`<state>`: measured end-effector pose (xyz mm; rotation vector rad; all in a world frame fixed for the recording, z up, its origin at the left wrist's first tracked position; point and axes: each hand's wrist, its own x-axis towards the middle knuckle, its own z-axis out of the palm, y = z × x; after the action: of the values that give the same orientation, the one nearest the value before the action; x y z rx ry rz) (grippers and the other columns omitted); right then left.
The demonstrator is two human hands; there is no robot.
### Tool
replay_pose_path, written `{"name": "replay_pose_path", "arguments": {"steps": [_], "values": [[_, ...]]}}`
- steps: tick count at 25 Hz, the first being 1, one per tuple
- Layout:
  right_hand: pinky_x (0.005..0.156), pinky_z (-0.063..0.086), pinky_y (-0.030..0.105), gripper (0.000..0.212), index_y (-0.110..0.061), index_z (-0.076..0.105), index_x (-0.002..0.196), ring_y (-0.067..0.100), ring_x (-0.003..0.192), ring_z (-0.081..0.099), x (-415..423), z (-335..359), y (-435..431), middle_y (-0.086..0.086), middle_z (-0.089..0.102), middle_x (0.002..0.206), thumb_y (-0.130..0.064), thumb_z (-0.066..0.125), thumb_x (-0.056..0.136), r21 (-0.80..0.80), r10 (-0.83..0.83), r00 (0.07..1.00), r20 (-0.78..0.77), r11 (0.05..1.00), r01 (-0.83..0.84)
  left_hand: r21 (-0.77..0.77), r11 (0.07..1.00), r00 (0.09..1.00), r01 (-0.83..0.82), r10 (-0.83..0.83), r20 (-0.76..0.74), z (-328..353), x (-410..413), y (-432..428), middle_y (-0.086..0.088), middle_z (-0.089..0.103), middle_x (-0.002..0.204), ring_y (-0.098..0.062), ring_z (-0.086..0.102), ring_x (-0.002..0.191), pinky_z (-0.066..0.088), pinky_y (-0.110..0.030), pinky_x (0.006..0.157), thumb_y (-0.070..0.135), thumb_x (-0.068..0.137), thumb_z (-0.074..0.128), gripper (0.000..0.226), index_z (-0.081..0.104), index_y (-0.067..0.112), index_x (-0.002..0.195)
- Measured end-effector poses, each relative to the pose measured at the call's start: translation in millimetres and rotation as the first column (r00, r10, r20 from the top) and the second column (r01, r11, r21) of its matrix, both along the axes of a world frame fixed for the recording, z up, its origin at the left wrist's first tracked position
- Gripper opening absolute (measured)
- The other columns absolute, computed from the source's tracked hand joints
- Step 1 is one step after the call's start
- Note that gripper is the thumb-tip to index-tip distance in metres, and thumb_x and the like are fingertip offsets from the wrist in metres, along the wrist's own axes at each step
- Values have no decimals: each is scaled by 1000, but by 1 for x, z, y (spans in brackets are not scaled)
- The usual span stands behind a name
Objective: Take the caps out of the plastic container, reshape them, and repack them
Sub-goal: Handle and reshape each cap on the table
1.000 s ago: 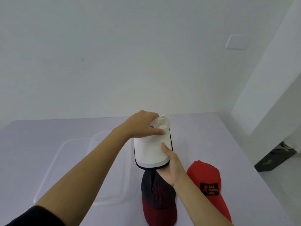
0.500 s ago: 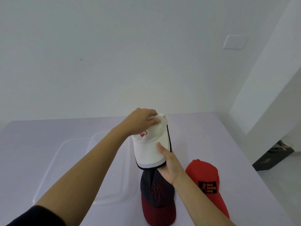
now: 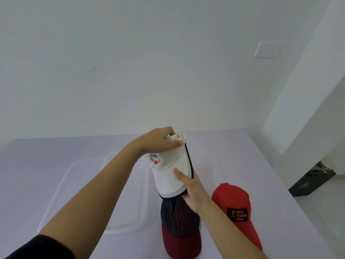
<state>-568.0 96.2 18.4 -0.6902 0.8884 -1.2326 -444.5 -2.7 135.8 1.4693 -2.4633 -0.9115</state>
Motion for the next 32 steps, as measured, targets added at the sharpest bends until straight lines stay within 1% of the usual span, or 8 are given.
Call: {"name": "replay_pose_path", "arguments": {"steps": [2, 6, 10, 14, 17, 24, 28, 32], "values": [[89, 52, 31, 50, -24, 55, 125, 18, 111, 63, 4, 0, 2, 1, 67, 120, -20, 70, 78, -12, 20, 999, -44, 1000, -20, -82, 997, 998, -6, 10, 59, -2, -7, 1, 8, 49, 76, -18, 49, 80, 33, -24, 59, 46, 95, 42, 27, 49, 21, 88], [91, 52, 32, 51, -27, 55, 124, 16, 110, 63, 6, 2, 0, -1, 68, 120, -18, 71, 77, -27, 25, 998, -63, 999, -27, -121, 986, 993, -115, 111, -37, -5, -11, 0, 4, 42, 61, -18, 43, 68, 28, -26, 55, 39, 98, 38, 44, 41, 19, 59], [94, 51, 35, 53, -27, 53, 126, 17, 112, 62, -1, 3, -3, -1, 67, 120, -17, 71, 77, -64, 12, 996, -87, 998, -18, -156, 980, 990, -126, 134, 40, -3, -13, -2, -4, 53, 74, -19, 48, 72, 33, -29, 58, 56, 88, 49, 51, 58, 6, 80], [91, 52, 33, 57, -29, 51, 125, 18, 112, 62, -1, -1, -4, -1, 66, 120, -15, 73, 73, -55, 11, 994, -105, 998, -17, 9, 994, 994, -107, 107, -14, -1, -8, -5, -3, 34, 65, -18, 33, 60, 23, -29, 55, 41, 93, 49, 42, 36, 13, 64], [100, 47, 42, 63, -30, 49, 129, 22, 116, 59, -6, -3, -7, 1, 64, 125, -18, 75, 72, -23, 82, 993, -83, 996, -84, 53, 988, 989, -143, 144, -23, -3, -9, -3, -2, 41, 67, -16, 38, 60, 27, -27, 55, 37, 96, 46, 37, 46, 11, 71], [106, 40, 45, 53, -21, 49, 134, 26, 122, 55, -7, -6, -9, 8, 59, 132, -25, 65, 84, -28, 163, 986, 30, 986, -162, -104, 961, 963, -256, 263, 54, -10, -19, -7, 0, 30, 55, -19, 32, 54, 22, -27, 52, 42, 86, 55, 50, 27, 17, 52], [102, 44, 42, 62, -17, 48, 136, 29, 126, 52, -8, -8, -6, 12, 55, 137, -37, 68, 81, 3, 144, 969, 201, 989, -147, -109, 983, 988, -145, 139, -65, -2, -21, -1, 4, 60, 75, -12, 55, 73, 41, -24, 61, 50, 85, 59, 34, 63, 17, 76], [100, 46, 45, 61, -16, 52, 134, 31, 125, 52, -12, -10, -3, 13, 56, 135, -44, 65, 81, 54, 56, 941, 334, 996, -78, -11, 998, 996, 54, -55, -64, 15, -2, 1, 4, 69, 95, -11, 65, 87, 52, -23, 74, 45, 84, 63, 32, 68, 20, 103]]}}
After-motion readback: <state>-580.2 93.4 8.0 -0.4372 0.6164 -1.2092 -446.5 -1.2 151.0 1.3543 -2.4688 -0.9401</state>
